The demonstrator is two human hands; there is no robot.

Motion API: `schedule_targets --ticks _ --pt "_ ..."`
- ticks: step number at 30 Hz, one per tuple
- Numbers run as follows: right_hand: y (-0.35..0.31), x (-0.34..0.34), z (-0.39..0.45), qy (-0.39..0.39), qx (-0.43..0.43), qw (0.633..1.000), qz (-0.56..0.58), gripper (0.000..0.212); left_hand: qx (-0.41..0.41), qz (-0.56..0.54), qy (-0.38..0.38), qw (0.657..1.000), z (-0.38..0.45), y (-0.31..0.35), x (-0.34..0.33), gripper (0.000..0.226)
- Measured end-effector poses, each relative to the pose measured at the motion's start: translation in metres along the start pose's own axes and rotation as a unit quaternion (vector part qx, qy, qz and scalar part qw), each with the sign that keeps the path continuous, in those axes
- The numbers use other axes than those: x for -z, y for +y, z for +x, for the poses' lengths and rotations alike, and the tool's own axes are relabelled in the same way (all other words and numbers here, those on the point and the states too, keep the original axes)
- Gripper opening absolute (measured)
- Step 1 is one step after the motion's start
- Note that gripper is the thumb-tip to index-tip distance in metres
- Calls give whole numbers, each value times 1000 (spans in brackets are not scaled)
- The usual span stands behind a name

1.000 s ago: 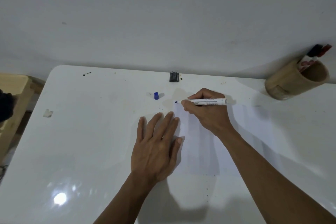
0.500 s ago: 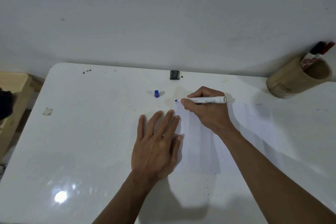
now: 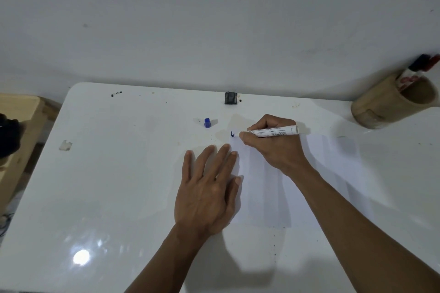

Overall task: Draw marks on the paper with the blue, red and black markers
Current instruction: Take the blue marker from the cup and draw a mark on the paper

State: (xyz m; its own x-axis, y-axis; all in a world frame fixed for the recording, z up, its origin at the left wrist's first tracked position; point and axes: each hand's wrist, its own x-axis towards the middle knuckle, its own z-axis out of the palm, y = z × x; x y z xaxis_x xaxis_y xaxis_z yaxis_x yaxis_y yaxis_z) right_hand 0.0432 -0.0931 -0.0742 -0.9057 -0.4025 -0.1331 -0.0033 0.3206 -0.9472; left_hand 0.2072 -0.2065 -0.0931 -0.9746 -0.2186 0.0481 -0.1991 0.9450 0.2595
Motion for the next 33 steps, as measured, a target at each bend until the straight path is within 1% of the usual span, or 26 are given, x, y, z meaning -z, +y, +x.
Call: schedule_targets --ticks 5,9,11,13,15,16,18,19,23,26,28,29,30,31,33 --pt "-2 1 0 -3 -4 1000 12 20 -2 -5 12 1000 0 1 0 51" --pt "-14 8 0 15 -53 989 134 14 0 -16 7 1000 0 1 2 51" --pt "-24 14 -1 29 -67 980 184 15 5 -43 13 999 1 2 7 51" --pt "-33 19 -6 37 -65 972 223 19 40 -101 48 993 5 2 16 49" --pt "-41 24 -14 39 -58 967 247 23 115 -151 98 977 18 -1 27 44" --pt "-44 26 -19 36 -51 967 248 24 160 -166 107 967 29 -4 32 42" --pt "-49 27 -30 32 -44 966 252 23 226 -188 81 952 51 -10 41 41" --pt "-55 29 -37 35 -43 964 259 24 237 -189 59 951 62 -11 49 42" --pt "-59 25 -56 56 -66 963 256 25 241 -141 -15 960 82 -21 50 40" --pt "-60 21 -68 67 -86 965 237 17 242 -117 -25 963 84 -28 46 29" --pt "-67 23 -76 81 -93 964 237 12 247 -140 -25 958 84 -27 52 24" --pt "-72 24 -79 90 -93 963 238 11 257 -184 -21 948 84 -24 58 21" --pt "-79 25 -81 98 -91 962 238 10 271 -249 -12 930 83 -20 65 17" --pt "-86 26 -82 104 -87 962 238 10 287 -324 -4 901 81 -14 76 15" --pt "-103 27 -84 113 -70 961 243 10 317 -469 9 824 74 4 101 13"
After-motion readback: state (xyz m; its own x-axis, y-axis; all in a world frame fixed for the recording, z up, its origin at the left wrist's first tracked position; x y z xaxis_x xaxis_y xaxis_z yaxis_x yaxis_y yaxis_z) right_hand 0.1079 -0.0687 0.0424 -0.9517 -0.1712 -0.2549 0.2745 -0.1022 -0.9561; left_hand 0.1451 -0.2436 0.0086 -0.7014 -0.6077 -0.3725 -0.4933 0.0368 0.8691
